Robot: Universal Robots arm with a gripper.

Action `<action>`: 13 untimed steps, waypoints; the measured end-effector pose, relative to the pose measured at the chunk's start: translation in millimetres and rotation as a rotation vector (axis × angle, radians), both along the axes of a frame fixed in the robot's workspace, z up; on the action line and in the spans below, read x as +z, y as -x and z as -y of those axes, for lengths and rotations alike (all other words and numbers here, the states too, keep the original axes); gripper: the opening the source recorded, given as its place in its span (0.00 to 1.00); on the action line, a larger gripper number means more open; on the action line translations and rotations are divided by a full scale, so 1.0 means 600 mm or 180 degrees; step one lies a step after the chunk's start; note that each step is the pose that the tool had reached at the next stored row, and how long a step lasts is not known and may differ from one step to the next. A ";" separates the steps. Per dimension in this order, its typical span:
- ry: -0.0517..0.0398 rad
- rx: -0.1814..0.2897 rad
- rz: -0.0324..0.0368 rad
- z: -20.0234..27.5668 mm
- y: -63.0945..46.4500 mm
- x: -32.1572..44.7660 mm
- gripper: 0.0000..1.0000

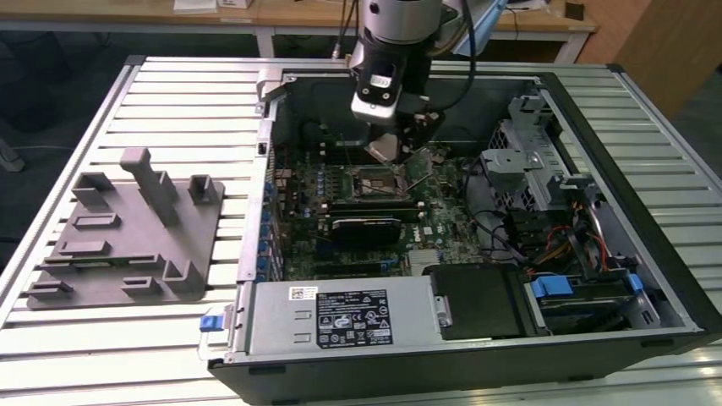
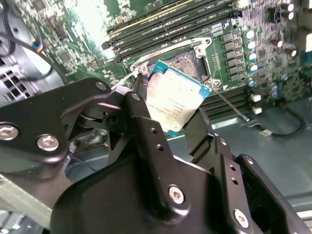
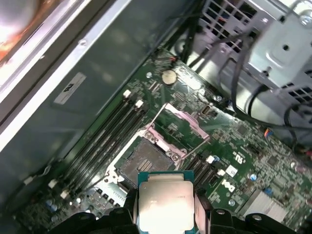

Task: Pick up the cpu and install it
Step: 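Place the cpu into insertion slot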

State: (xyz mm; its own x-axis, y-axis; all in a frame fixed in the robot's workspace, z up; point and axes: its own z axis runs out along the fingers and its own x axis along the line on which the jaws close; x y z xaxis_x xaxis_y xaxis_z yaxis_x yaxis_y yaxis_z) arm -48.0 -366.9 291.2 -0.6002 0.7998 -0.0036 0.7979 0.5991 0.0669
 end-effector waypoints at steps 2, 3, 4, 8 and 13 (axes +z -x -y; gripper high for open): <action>0.0000 -0.0115 0.0000 0.0000 0.000 0.000 0.55; 0.0000 -0.0172 0.0000 0.0000 0.000 0.000 0.55; 0.0000 -0.0229 0.0000 0.0000 0.000 0.000 0.55; 0.0000 -0.0461 0.0000 0.0000 0.000 -0.001 0.55; 0.0000 -0.0747 0.0000 0.0000 0.000 -0.001 0.55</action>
